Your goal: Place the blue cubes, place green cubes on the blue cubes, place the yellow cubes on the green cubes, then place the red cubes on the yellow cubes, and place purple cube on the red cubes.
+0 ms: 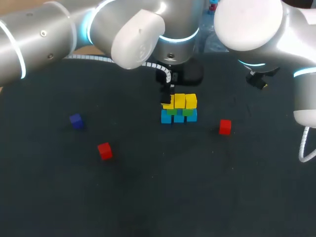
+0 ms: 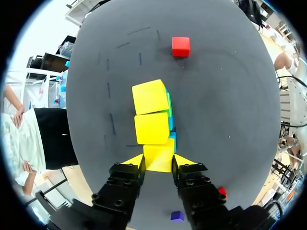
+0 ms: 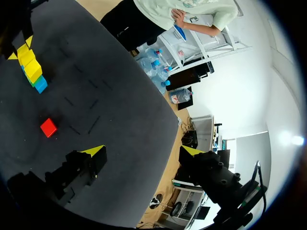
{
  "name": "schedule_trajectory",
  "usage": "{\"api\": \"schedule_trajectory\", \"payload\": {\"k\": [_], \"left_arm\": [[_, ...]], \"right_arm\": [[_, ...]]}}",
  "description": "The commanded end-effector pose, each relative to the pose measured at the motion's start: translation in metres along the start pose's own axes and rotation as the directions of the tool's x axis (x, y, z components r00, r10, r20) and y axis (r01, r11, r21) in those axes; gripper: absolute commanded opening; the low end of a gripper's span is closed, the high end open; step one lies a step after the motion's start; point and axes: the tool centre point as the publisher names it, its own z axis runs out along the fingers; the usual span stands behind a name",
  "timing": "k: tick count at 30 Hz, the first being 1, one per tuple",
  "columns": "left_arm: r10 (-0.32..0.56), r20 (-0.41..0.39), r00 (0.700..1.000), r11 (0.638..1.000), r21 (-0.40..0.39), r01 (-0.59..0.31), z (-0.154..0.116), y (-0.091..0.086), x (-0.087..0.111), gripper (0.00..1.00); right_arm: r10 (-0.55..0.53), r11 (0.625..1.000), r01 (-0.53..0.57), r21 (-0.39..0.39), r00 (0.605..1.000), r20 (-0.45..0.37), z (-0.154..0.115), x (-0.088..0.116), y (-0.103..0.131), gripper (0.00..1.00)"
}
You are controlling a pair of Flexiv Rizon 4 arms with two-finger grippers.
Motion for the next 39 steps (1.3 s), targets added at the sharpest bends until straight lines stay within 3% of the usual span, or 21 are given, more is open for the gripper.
{"api": "schedule_trajectory", "payload": {"k": [1, 30, 31, 32, 39], "left_arm": [[0.004, -0.005, 1.0, 1.0, 0.004, -0.004, -0.0005, 0.0023, -0.0012, 0.0], [0.007, -0.006, 1.0, 1.0, 0.004, -0.007, 0.0023, 0.0015, -0.003, 0.0], [0.007, -0.006, 1.0, 1.0, 0.004, -0.007, 0.0023, 0.0015, -0.003, 0.13], [0.007, -0.006, 1.0, 1.0, 0.004, -0.007, 0.0023, 0.0015, -0.003, 1.0], [0.007, -0.006, 1.0, 1.0, 0.004, -0.007, 0.0023, 0.0015, -0.003, 1.0]], "right_arm": [[0.001, 1.0, -0.001, 0.001, 1.0, 0.004, 0.0005, 0.0012, -0.0001, 1.0], [0.001, 1.0, -0.001, 0.001, 1.0, 0.004, 0.0005, 0.0012, -0.0001, 1.0], [0.001, 1.0, -0.001, 0.001, 1.0, 0.004, 0.0005, 0.0012, -0.0001, 1.0], [0.001, 1.0, -0.001, 0.001, 1.0, 0.004, 0.0005, 0.0012, -0.0001, 1.0], [0.001, 1.0, -0.001, 0.001, 1.0, 0.004, 0.0005, 0.0012, -0.0001, 1.0]]}}
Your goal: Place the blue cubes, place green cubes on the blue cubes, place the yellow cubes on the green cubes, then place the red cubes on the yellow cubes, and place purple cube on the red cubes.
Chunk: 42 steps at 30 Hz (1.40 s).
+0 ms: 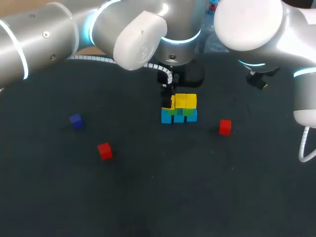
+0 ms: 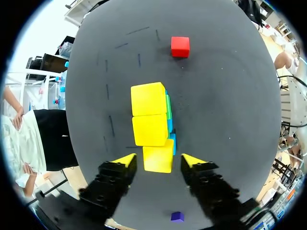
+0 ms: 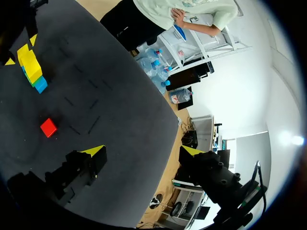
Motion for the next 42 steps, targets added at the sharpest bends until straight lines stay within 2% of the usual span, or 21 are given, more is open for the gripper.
{"api": "schedule_trajectory", "payload": {"k": [1, 27, 33, 42], "left_arm": [[0.002, -0.002, 1.0, 1.0, 0.004, -0.002, 0.0, 0.0021, -0.0003, 1.0], [0.002, -0.002, 1.0, 1.0, 0.004, -0.002, 0.0, 0.0021, -0.0003, 1.0], [0.016, 0.027, 1.0, 1.0, 0.005, -0.016, -0.002, 0.0003, -0.0044, 1.0], [0.021, 0.025, 0.999, 1.0, -0.006, -0.021, -0.0036, 0.0023, -0.0041, 1.0]], "right_arm": [[0.001, 1.0, -0.001, 0.001, 1.0, 0.004, 0.0005, 0.0012, -0.0001, 1.0], [0.001, 1.0, -0.001, 0.001, 1.0, 0.004, 0.0005, 0.0012, -0.0001, 1.0], [0.001, 1.0, -0.001, 0.001, 1.0, 0.004, 0.0005, 0.0012, -0.0001, 1.0], [0.001, 1.0, -0.001, 0.001, 1.0, 0.004, 0.0005, 0.0012, -0.0001, 1.0]]}}
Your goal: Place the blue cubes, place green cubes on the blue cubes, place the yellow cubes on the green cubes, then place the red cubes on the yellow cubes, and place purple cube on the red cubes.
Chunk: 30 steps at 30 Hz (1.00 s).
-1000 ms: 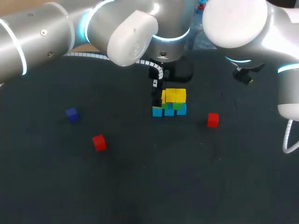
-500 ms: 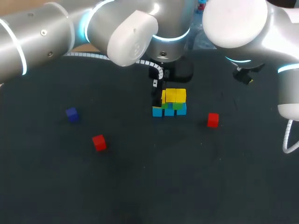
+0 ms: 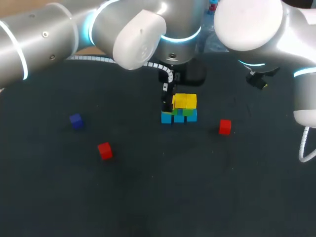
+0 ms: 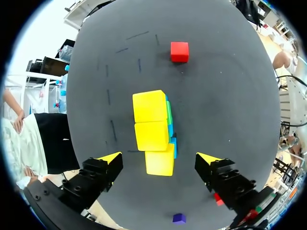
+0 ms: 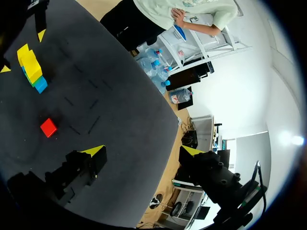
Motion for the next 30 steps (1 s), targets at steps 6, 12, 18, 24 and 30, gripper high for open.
{"api": "schedule_trajectory", "payload": {"k": [6, 12, 18, 24, 30], "left_arm": [[0.014, -0.002, 1.0, 1.0, -0.005, -0.014, -0.006, 0.002, 0.004, 1.0], [0.015, 0.008, 1.0, 1.0, -0.022, -0.015, -0.015, 0.006, 0.006, 1.0], [0.012, 0.031, 0.999, 0.999, -0.035, -0.011, -0.031, 0.007, 0.009, 1.0], [-0.01, 0.039, 0.999, 0.999, -0.049, 0.012, -0.048, 0.004, 0.019, 1.0], [-0.027, 0.046, 0.999, 0.998, -0.053, 0.029, -0.057, -0.01, 0.029, 0.49]], "right_arm": [[0.001, 1.0, -0.001, 0.001, 1.0, 0.004, 0.001, 0.001, 0.0, 1.0], [0.001, 1.0, -0.001, 0.001, 1.0, 0.004, 0.001, 0.001, 0.0, 1.0], [0.001, 1.0, -0.001, 0.001, 1.0, 0.004, 0.001, 0.001, 0.0, 1.0], [0.001, 1.0, -0.001, 0.001, 1.0, 0.004, 0.001, 0.001, 0.0, 1.0], [0.001, 1.0, -0.001, 0.001, 1.0, 0.004, 0.001, 0.001, 0.0, 1.0]]}}
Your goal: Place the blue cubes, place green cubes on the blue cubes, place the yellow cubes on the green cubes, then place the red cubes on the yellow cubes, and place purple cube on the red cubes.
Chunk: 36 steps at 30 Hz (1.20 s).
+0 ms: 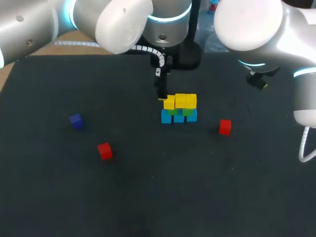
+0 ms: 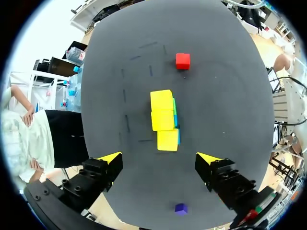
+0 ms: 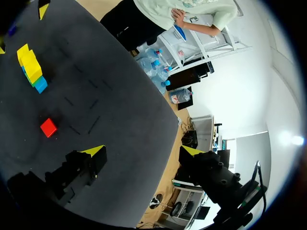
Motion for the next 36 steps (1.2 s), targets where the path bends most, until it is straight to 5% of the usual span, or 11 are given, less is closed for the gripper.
{"api": "schedule_trajectory", "payload": {"k": [1, 2, 12, 36], "left_arm": [[-0.006, 0.006, 1.0, 1.0, -0.018, 0.006, -0.007, -0.019, 0.012, 0.3], [-0.005, 0.01, 1.0, 1.0, -0.026, 0.005, -0.007, -0.023, 0.013, 0.0], [-0.005, 0.011, 1.0, 1.0, 0.002, 0.005, 0.004, -0.05, -0.002, 0.0], [-0.011, 0.029, 1.0, 0.999, 0.04, 0.009, 0.042, -0.054, -0.018, 0.0]], "right_arm": [[0.001, 1.0, -0.001, 0.001, 1.0, 0.004, 0.001, 0.001, 0.0, 1.0], [0.001, 1.0, -0.001, 0.001, 1.0, 0.004, 0.001, 0.001, 0.0, 1.0], [0.001, 1.0, -0.001, 0.001, 1.0, 0.004, 0.001, 0.001, 0.0, 1.0], [0.001, 1.0, -0.001, 0.001, 1.0, 0.004, 0.001, 0.001, 0.0, 1.0]]}}
